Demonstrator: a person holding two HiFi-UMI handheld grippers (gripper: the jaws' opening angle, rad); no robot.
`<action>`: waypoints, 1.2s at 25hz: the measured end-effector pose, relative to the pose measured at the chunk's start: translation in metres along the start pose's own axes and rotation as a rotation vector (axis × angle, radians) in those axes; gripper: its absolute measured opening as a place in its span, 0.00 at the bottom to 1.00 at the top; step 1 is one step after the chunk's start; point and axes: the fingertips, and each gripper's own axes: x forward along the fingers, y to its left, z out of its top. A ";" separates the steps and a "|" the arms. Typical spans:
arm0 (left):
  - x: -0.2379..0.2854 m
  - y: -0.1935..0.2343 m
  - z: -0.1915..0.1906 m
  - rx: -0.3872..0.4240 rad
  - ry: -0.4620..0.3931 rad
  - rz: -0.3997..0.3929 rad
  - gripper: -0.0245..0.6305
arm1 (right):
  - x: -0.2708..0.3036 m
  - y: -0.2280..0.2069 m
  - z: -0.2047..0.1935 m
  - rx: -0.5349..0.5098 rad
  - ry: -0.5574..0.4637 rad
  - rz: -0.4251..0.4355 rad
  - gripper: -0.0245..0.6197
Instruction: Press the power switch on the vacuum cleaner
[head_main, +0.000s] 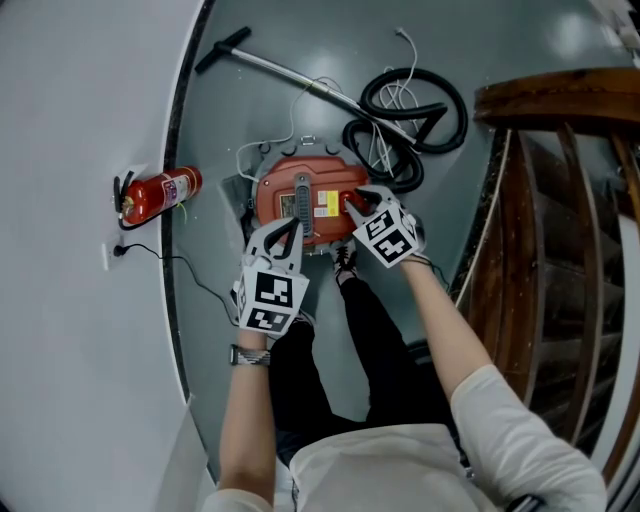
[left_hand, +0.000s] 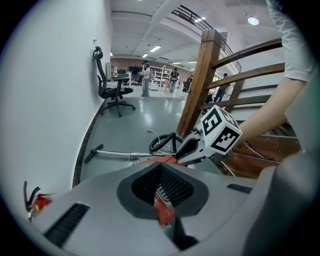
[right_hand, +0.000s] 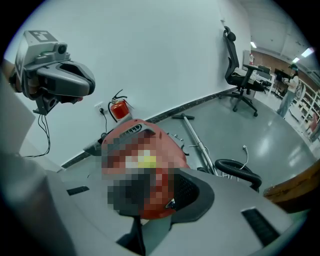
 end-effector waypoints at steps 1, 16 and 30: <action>0.000 -0.001 -0.001 0.001 0.001 -0.001 0.04 | 0.001 -0.001 -0.001 0.008 0.003 -0.001 0.19; 0.006 -0.010 -0.005 0.005 -0.005 -0.031 0.04 | 0.014 -0.006 -0.009 0.131 0.017 -0.015 0.19; 0.007 -0.007 -0.011 0.009 0.006 -0.038 0.04 | 0.019 -0.007 -0.016 0.268 -0.008 -0.012 0.19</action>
